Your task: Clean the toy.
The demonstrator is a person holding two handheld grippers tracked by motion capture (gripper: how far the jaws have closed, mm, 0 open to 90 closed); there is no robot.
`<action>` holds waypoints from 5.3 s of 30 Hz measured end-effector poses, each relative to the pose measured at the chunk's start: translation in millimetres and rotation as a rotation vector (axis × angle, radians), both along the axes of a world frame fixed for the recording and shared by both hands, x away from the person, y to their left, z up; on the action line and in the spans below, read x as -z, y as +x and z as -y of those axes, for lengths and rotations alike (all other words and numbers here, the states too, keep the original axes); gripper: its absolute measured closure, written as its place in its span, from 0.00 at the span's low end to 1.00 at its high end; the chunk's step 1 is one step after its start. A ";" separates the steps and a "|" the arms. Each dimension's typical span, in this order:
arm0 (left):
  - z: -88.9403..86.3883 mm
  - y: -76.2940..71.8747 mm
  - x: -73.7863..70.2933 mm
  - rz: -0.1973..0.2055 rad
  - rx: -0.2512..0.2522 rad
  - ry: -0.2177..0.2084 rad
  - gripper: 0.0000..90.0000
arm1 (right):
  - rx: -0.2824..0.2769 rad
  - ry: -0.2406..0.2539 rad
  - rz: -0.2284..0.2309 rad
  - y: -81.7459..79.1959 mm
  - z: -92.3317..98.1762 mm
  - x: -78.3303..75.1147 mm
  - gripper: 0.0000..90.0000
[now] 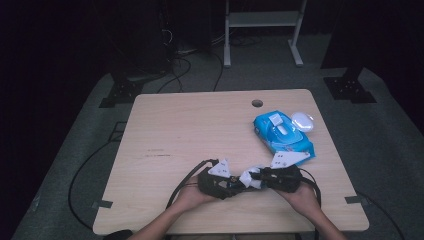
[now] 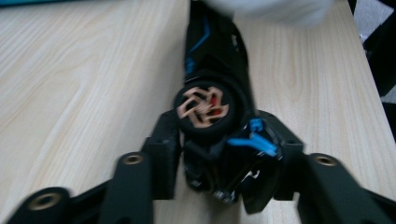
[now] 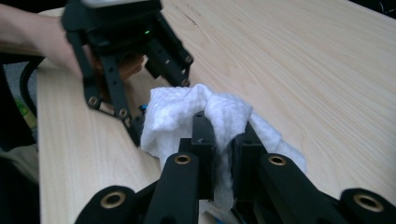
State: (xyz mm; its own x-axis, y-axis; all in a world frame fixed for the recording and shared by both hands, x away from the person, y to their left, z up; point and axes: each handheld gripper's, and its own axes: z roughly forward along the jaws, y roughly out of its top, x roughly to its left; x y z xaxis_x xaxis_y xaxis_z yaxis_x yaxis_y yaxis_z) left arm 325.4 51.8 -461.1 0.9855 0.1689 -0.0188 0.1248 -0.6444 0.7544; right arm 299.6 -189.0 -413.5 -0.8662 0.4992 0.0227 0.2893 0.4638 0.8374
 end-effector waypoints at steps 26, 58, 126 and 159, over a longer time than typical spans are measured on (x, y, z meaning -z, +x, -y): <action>-38.4 35.3 3.7 0.002 -0.092 -0.052 0.65 | 0.034 -0.057 -0.054 51.5 -58.5 7.7 0.91; -36.9 39.0 5.1 -0.019 -0.084 -0.065 0.64 | 0.143 -0.030 -0.034 49.9 -34.8 8.1 0.91; -43.7 55.0 -2.4 -0.037 -0.076 -0.089 0.64 | 0.063 -0.020 -0.013 54.2 -77.0 11.1 0.91; -70.9 73.6 -10.9 -0.261 -0.195 -0.256 0.65 | 0.155 -0.088 0.016 60.2 -15.9 8.3 0.91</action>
